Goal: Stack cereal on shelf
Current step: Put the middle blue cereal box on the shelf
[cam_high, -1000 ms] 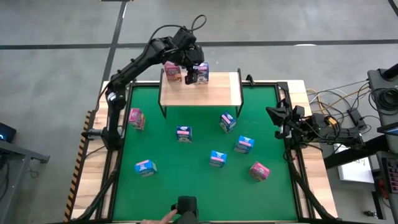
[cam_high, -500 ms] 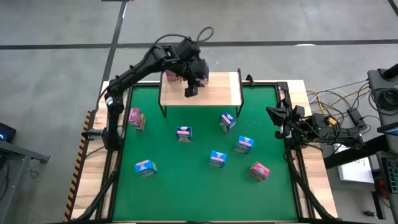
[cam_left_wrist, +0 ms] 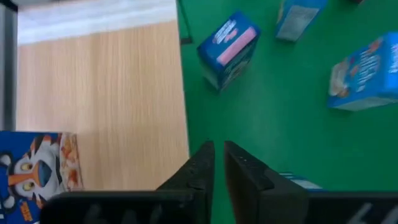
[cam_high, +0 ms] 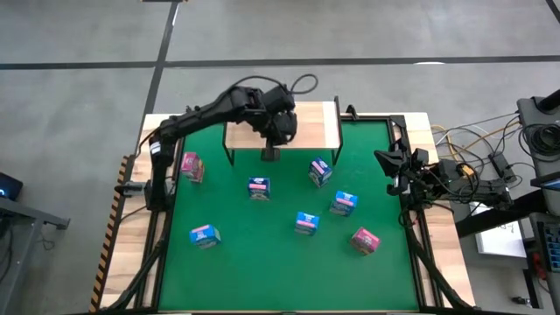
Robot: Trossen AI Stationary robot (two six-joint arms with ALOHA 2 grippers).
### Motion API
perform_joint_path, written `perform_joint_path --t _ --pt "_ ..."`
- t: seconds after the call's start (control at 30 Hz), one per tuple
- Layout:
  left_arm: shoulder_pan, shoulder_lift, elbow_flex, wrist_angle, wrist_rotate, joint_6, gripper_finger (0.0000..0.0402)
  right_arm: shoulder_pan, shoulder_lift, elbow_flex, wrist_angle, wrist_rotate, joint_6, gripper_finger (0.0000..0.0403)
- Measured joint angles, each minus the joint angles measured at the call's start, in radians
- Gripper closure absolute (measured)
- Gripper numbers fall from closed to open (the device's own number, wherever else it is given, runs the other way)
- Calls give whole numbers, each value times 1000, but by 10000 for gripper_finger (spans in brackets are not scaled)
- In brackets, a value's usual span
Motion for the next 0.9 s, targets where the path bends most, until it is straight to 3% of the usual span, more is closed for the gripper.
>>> perform_joint_path --t 0.23,0.43,0.7,0.9 --pt "-7 -46 -175 180 -177 -1 401 0 0 0 0 0 -3 394" --pt "7 -58 -323 372 -407 55 401 0 0 0 0 0 -5 394" --pt "52 -52 -445 537 -430 111 401 0 0 0 0 0 -7 394" --pt "94 -52 -450 580 -431 131 402 0 0 0 0 0 -7 394"
